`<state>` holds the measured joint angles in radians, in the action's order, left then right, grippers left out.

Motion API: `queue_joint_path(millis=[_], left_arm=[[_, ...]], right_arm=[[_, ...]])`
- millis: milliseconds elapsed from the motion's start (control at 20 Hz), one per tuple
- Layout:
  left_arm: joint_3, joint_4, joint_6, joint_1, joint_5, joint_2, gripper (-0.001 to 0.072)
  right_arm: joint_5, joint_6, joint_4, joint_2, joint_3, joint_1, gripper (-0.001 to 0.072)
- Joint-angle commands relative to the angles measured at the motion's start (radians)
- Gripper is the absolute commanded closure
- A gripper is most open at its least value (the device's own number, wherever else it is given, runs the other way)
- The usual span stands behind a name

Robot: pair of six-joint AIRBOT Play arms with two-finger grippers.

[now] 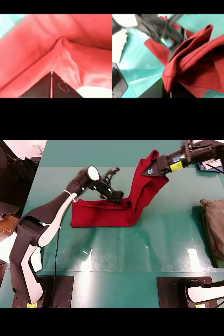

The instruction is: Fold the shirts.

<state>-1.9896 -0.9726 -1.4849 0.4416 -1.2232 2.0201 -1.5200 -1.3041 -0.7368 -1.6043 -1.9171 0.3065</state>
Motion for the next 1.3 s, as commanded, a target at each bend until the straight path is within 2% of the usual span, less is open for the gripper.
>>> queue_joint_path(millis=[0, 300, 450, 650, 700, 800, 850, 900, 950, 1100, 1250], left_arm=[[-0.079, -0.060, -0.001, -0.088, -0.095, -0.048, 0.0686], [-0.079, -0.410, -0.001, -0.303, -0.171, -0.356, 0.0684], [-0.079, -0.444, -0.001, -0.406, -0.181, -0.506, 0.0684], [-0.075, -0.443, -0.003, -0.471, -0.192, -0.632, 0.0684], [-0.074, -0.443, -0.009, -0.471, -0.195, -0.644, 0.0684], [-0.072, -0.418, -0.009, -0.471, -0.211, -0.649, 0.0684], [-0.064, -0.414, -0.009, -0.471, -0.220, -0.649, 0.0684], [-0.055, -0.411, -0.008, -0.471, -0.238, -0.649, 0.0684], [-0.046, -0.411, -0.008, -0.471, -0.257, -0.650, 0.0684], [-0.022, -0.411, -0.006, -0.471, -0.293, -0.650, 0.0684], [-0.001, -0.404, -0.003, -0.471, -0.293, -0.650, 0.0684]], right_arm=[[0.001, -0.009, -0.024, -0.051, -0.058, 0.067, 0.0696], [0.104, 0.001, -0.023, -0.147, -0.059, 0.200, 0.0696], [0.217, 0.052, -0.022, -0.227, -0.059, 0.307, 0.0695], [0.483, 0.106, -0.016, -0.375, -0.099, 0.489, 0.0691], [0.529, 0.113, -0.016, -0.423, -0.159, 0.534, 0.0639], [0.617, 0.157, -0.016, -0.464, -0.221, 0.600, 0.0244], [0.640, 0.172, -0.021, -0.451, -0.206, 0.615, 0.0072], [0.647, 0.188, -0.035, -0.412, -0.158, 0.616, 0.0023], [0.637, 0.187, -0.081, -0.364, -0.099, 0.605, 0.0024], [0.474, 0.125, -0.247, -0.214, 0.071, 0.509, 0.0041], [0.416, 0.061, -0.293, -0.090, 0.290, 0.348, 0.0046]])
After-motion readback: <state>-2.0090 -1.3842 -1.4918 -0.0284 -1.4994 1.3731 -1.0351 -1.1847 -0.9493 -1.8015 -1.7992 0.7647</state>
